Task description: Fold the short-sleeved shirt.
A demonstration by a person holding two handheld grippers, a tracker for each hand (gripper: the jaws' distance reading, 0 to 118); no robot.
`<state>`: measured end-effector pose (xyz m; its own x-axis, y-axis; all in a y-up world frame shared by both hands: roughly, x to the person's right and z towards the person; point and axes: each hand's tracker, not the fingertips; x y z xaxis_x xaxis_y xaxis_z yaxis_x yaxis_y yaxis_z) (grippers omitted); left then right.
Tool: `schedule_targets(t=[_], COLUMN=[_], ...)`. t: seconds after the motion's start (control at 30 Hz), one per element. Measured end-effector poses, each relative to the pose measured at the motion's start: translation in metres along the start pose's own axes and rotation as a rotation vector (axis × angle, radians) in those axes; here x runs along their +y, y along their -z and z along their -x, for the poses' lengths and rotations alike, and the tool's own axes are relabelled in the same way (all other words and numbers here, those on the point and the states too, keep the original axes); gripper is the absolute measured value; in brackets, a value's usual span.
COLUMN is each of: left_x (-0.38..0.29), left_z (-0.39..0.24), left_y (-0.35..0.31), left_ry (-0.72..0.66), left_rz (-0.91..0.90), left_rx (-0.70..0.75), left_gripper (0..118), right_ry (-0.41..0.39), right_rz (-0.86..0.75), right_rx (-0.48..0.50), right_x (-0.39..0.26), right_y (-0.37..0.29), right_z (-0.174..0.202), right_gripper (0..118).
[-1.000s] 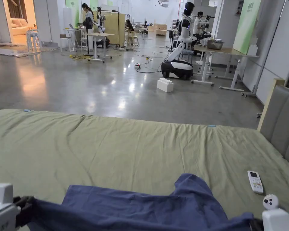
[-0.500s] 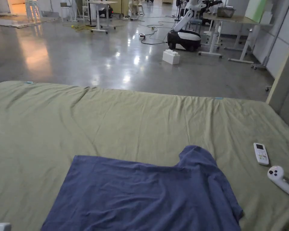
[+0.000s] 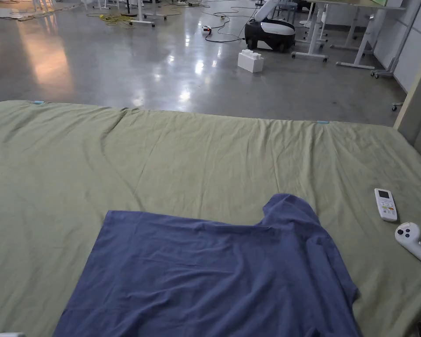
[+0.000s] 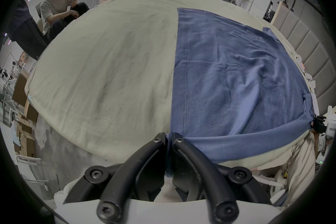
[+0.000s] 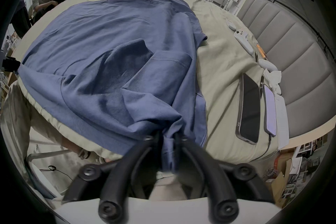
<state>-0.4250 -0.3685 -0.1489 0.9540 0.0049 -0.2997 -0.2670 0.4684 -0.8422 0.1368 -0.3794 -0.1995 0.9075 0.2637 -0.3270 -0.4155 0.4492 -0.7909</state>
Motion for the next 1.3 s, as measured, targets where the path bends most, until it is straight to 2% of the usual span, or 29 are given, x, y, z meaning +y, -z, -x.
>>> schedule_targets(t=[0.03,0.07,0.13,0.17,0.3,0.4,0.53,0.63,0.7,0.77,0.87,0.97,1.13,1.3], left_x=[0.003,0.006,0.016,0.02,0.044,0.058,0.072,0.078,0.081,0.08,0.078,0.082,0.087,0.089], left_z=[-0.002,-0.003,-0.005,-0.007,-0.029,-0.053,-0.08,-0.101,-0.113,-0.122,-0.131,-0.136,-0.131,-0.124], left_y=[-0.007,-0.011,-0.023,-0.029,-0.061,-0.083,-0.097,-0.108,-0.117,-0.122,-0.131,-0.133,-0.127,-0.122], left_ry=[-0.004,-0.006,-0.025,-0.029,-0.015,0.005,0.035,0.05,0.056,0.077,0.129,0.136,0.093,0.063], left_rz=[-0.007,-0.016,-0.09,-0.114,-0.3,-0.458,-0.647,-0.747,-0.805,-0.842,-0.909,-0.874,-0.863,-0.863], left_rx=[0.017,0.027,0.024,0.018,-0.025,-0.026,0.0,0.021,0.049,0.066,0.051,0.052,0.033,0.026], left_gripper=[21,35,55,59,59,59,59,51,35,19,7,3,0,0], right_ry=[0.009,0.014,0.037,0.045,0.13,0.229,0.3,0.301,0.279,0.3,0.298,0.296,0.318,0.302], right_rz=[-0.002,-0.007,-0.077,-0.112,-0.276,-0.519,-0.714,-0.84,-0.91,-0.94,-0.968,-0.982,-0.989,-0.993], right_rx=[-0.019,-0.035,-0.076,-0.094,-0.143,-0.106,-0.096,-0.138,-0.171,-0.163,-0.178,-0.181,-0.176,-0.181], right_x=[0.003,0.006,0.018,0.024,0.052,0.071,0.098,0.11,0.121,0.125,0.132,0.135,0.134,0.136], right_y=[-0.005,-0.011,-0.029,-0.036,-0.064,-0.077,-0.088,-0.093,-0.096,-0.097,-0.1,-0.101,-0.104,-0.105], right_z=[-0.002,-0.004,-0.01,-0.012,-0.02,-0.022,-0.007,0.006,0.015,0.019,0.023,0.024,0.021,0.021], right_gripper=[59,77,89,90,92,92,92,78,58,40,11,1,1,1])
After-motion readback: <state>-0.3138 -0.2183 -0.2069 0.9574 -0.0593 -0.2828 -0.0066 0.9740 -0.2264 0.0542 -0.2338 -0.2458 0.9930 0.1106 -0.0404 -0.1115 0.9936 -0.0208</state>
